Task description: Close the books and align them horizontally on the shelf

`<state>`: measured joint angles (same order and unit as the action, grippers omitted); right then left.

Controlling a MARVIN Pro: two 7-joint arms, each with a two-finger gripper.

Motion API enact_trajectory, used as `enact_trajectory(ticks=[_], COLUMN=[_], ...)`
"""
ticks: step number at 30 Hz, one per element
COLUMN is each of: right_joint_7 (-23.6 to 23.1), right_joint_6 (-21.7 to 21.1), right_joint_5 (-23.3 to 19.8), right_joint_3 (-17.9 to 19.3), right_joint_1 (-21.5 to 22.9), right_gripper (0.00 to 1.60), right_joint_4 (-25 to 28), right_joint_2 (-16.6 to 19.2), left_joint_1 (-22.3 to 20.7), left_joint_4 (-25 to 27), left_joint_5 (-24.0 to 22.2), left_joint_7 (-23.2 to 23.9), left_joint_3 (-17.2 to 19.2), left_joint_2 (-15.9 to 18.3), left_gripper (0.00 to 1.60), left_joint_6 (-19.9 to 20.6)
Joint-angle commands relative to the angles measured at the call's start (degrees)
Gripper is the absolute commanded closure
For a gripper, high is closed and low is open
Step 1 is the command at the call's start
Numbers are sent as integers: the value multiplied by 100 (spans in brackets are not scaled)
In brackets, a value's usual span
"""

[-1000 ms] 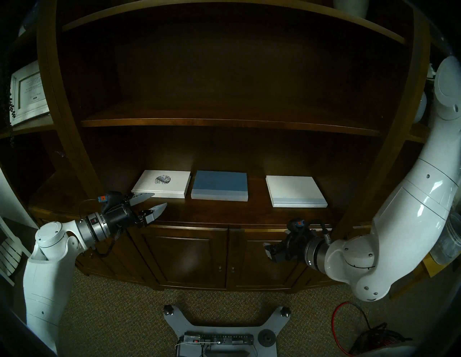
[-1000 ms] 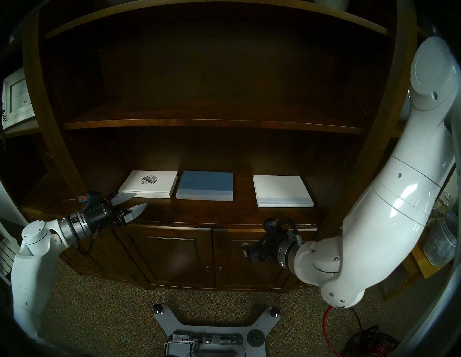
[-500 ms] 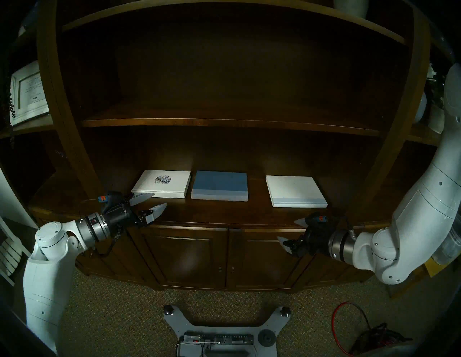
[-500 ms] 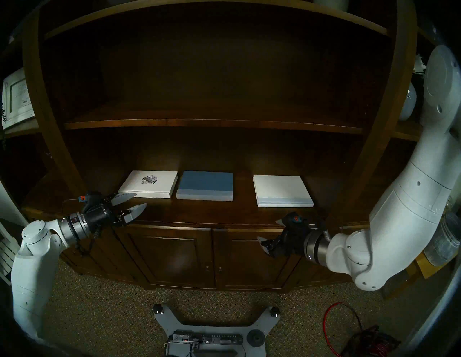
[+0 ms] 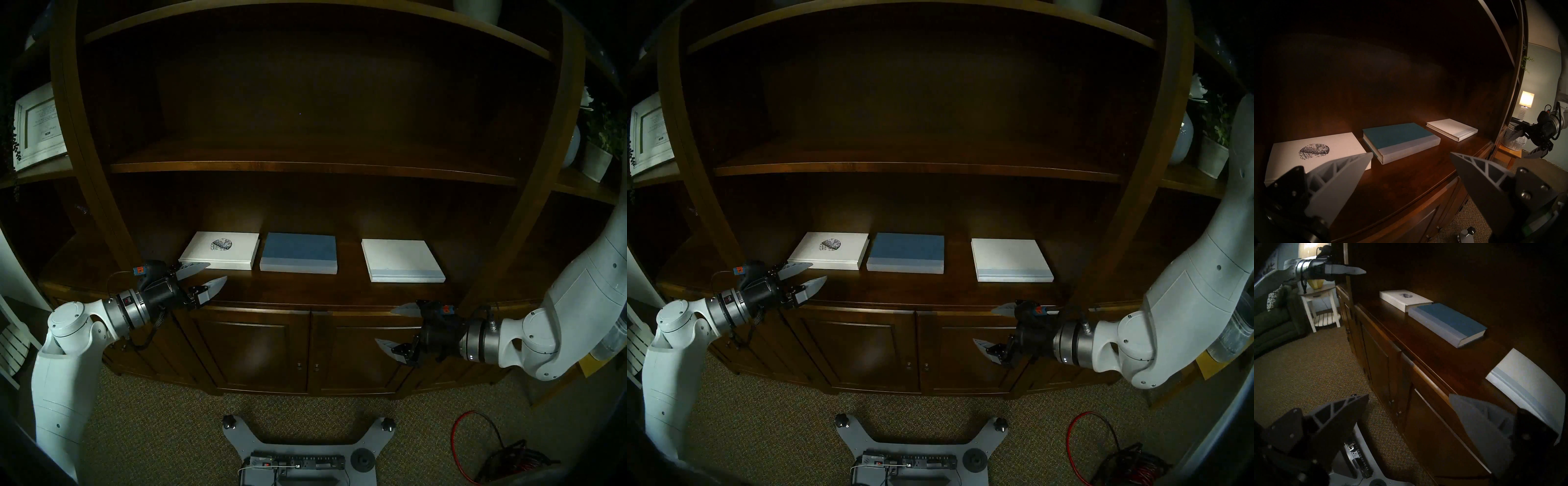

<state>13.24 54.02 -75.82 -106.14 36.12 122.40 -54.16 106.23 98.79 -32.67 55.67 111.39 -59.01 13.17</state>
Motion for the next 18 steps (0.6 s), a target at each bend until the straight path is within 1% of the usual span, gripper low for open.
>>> enact_trajectory(ticks=[1,2,3,4,6,7,8,9,10,11,12,13,14,15,16,18], right_joint_7=[141,141,186,415,640,746,833,1049,969,1233,1231,1231,1276,1546,1516,1864], right_joint_6=[98,98,98,98,98,98,98,98,98,72,6,6,-13,-5,-40,-81], right_joint_5=[369,369,447,449,506,457,504,526,443,492,499,499,539,686,697,953], right_joint_3=[340,340,390,499,648,705,770,847,928,1030,1124,1124,1157,1200,1235,1331], right_joint_1=[149,149,138,75,-33,-99,-156,-227,-239,-310,-358,-358,-382,-447,-461,-571], right_gripper=[0,0,0,0,0,0,0,0,0,0,0,0,0,0,0,0], right_joint_4=[93,93,111,219,254,279,280,320,329,389,388,388,385,407,393,404], right_joint_2=[601,601,695,803,1025,987,1031,1033,1095,1059,1075,1075,1102,1076,1125,1149], left_joint_1=[-119,-119,-119,-119,-119,-119,-119,-119,-119,-119,-118,-118,-118,-118,-118,-118], left_joint_4=[122,122,123,125,126,127,128,129,129,129,130,130,130,132,132,135], left_joint_5=[-70,-70,-71,-73,-74,-75,-75,-76,-76,-75,-76,-76,-76,-77,-78,-79], left_joint_7=[-8,-8,-9,-10,-11,-11,-12,-12,-12,-12,-13,-13,-13,-14,-15,-17], left_joint_3=[64,64,65,66,67,68,68,69,69,69,70,70,70,71,72,73], left_joint_2=[-7,-7,-8,-10,-12,-12,-13,-14,-14,-15,-15,-15,-16,-17,-18,-20], left_gripper=[0,0,0,0,0,0,0,0,0,0,0,0,0,0,0,0], left_joint_6=[-25,-25,-25,-24,-24,-23,-23,-22,-22,-22,-22,-22,-21,-21,-20,-19])
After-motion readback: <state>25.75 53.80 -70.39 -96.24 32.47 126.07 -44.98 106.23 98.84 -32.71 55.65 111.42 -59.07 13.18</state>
